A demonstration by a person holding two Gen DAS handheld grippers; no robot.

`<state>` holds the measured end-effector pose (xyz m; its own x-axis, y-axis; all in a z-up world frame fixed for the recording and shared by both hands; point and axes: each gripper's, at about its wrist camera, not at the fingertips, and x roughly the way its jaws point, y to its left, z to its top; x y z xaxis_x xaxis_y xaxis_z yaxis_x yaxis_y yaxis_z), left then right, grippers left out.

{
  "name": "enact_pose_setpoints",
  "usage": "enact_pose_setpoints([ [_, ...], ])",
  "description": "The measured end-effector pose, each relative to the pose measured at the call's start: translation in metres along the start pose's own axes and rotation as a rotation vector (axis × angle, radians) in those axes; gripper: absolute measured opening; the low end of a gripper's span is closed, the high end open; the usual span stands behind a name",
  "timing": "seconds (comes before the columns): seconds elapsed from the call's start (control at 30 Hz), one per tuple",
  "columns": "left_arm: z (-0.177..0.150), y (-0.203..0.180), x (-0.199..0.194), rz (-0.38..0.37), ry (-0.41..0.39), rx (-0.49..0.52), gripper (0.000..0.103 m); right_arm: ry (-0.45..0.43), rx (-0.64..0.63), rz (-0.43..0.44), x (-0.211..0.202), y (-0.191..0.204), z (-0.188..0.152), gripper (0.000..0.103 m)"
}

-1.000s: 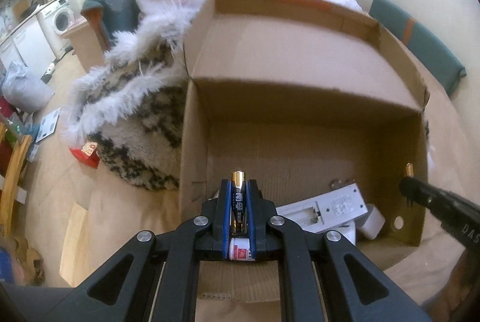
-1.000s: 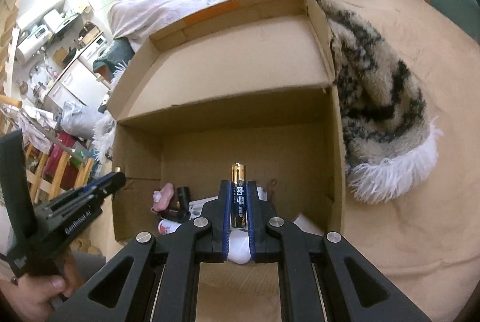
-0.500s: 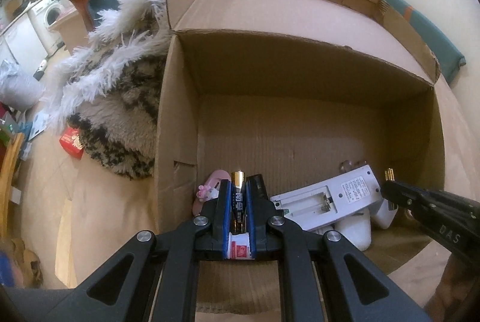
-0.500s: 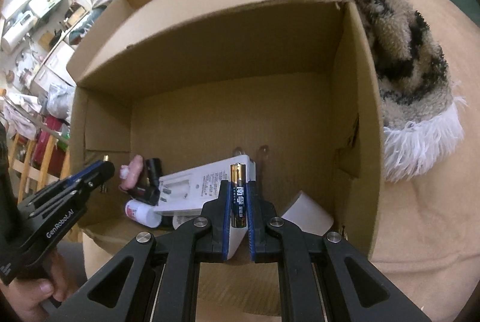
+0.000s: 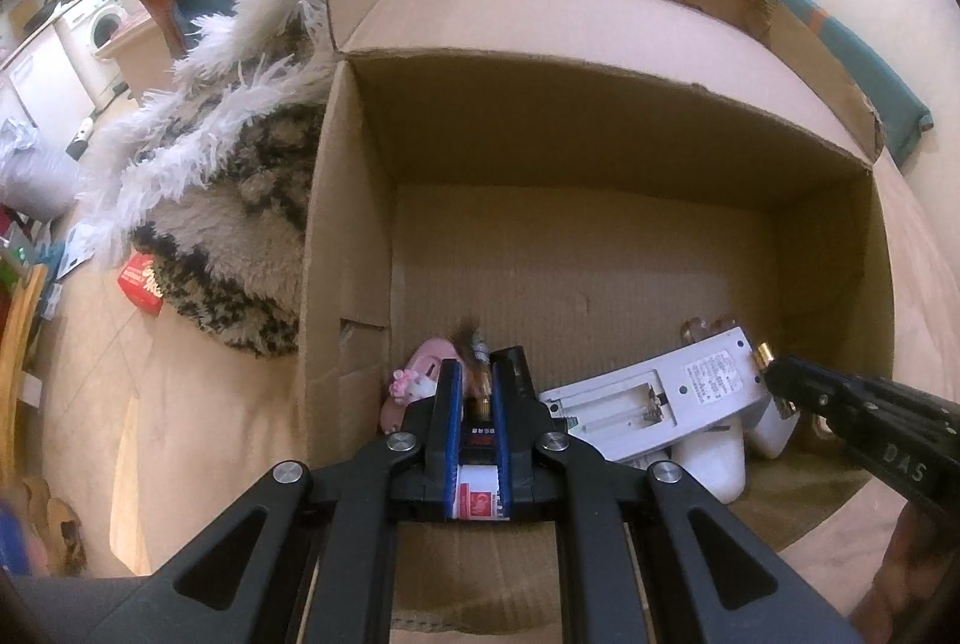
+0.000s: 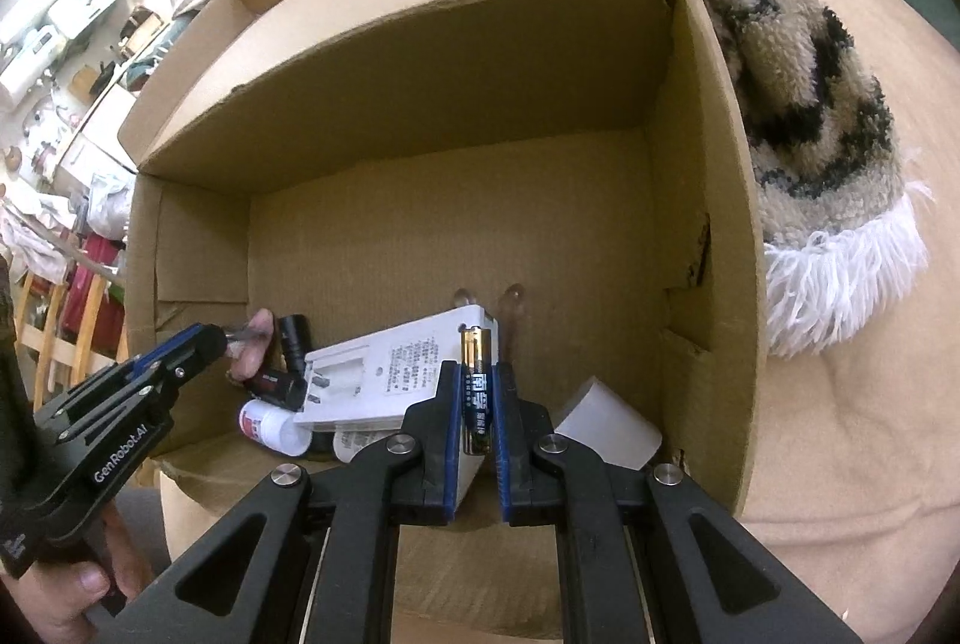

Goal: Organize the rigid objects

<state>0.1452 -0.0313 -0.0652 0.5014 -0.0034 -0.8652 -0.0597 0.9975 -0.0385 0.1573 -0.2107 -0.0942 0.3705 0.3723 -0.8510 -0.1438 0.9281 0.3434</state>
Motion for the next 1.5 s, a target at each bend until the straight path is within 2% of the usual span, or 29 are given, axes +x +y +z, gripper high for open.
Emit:
enact_pose_setpoints([
  [0.1, 0.001, 0.000, -0.003, -0.003, 0.002, 0.000, 0.014, -0.018, 0.004, 0.007, -0.005, -0.002, 0.001, 0.011],
  [0.17, 0.001, 0.000, -0.005, -0.014, 0.003, -0.004, 0.032, -0.031, 0.012, 0.013, -0.008, -0.003, 0.002, 0.012],
  [0.2, 0.001, 0.000, -0.007, -0.017, 0.001, -0.009, 0.038, -0.037, 0.014, 0.018, -0.009, -0.004, 0.002, 0.014],
  [0.23, 0.001, 0.001, -0.010, -0.020, -0.006, -0.015, 0.049, -0.045, 0.018, 0.024, -0.011, -0.004, 0.002, 0.019],
  [0.27, 0.001, 0.002, -0.012, -0.026, -0.013, -0.020, 0.054, -0.053, 0.021, 0.030, -0.013, -0.005, 0.002, 0.022],
  [0.3, 0.002, 0.003, -0.015, -0.041, -0.018, -0.024, 0.055, -0.061, 0.024, 0.034, -0.015, -0.005, 0.002, 0.029],
  [0.43, 0.004, 0.004, -0.022, -0.039, -0.018, -0.032, 0.057, -0.109, 0.047, 0.047, -0.027, -0.005, 0.004, 0.075],
  [0.57, 0.005, 0.005, -0.034, -0.026, -0.042, -0.015, 0.057, -0.137, 0.050, 0.072, -0.037, -0.003, 0.002, 0.081],
  [0.63, 0.005, 0.005, -0.041, -0.014, -0.049, 0.004, 0.057, -0.147, 0.056, 0.069, -0.043, -0.005, 0.001, 0.101],
  [0.73, 0.002, 0.006, -0.054, 0.003, -0.067, 0.023, 0.057, -0.159, 0.068, 0.068, -0.053, -0.009, -0.003, 0.103],
  [0.87, -0.006, 0.018, -0.070, 0.042, -0.067, -0.025, 0.057, -0.170, 0.074, 0.058, -0.064, -0.010, -0.011, 0.103],
  [1.07, -0.019, 0.036, -0.094, 0.014, -0.073, -0.054, 0.059, -0.162, 0.045, 0.027, -0.079, 0.000, -0.029, 0.103],
  [1.1, -0.022, 0.038, -0.098, 0.007, -0.079, -0.055, 0.060, -0.167, 0.038, 0.023, -0.083, 0.002, -0.033, 0.103],
  [1.17, -0.030, 0.041, -0.108, -0.003, -0.097, -0.055, 0.071, -0.187, 0.023, 0.010, -0.092, 0.008, -0.040, 0.103],
  [1.3, -0.047, 0.042, -0.121, -0.033, -0.118, -0.034, 0.074, -0.271, -0.014, -0.001, -0.117, 0.015, -0.056, 0.103],
  [1.4, -0.061, 0.046, -0.132, -0.047, -0.158, -0.034, 0.081, -0.325, -0.038, -0.012, -0.130, 0.019, -0.067, 0.103],
  [1.5, -0.068, 0.050, -0.141, -0.057, -0.201, -0.046, 0.099, -0.381, -0.058, -0.028, -0.140, 0.023, -0.078, 0.103],
])
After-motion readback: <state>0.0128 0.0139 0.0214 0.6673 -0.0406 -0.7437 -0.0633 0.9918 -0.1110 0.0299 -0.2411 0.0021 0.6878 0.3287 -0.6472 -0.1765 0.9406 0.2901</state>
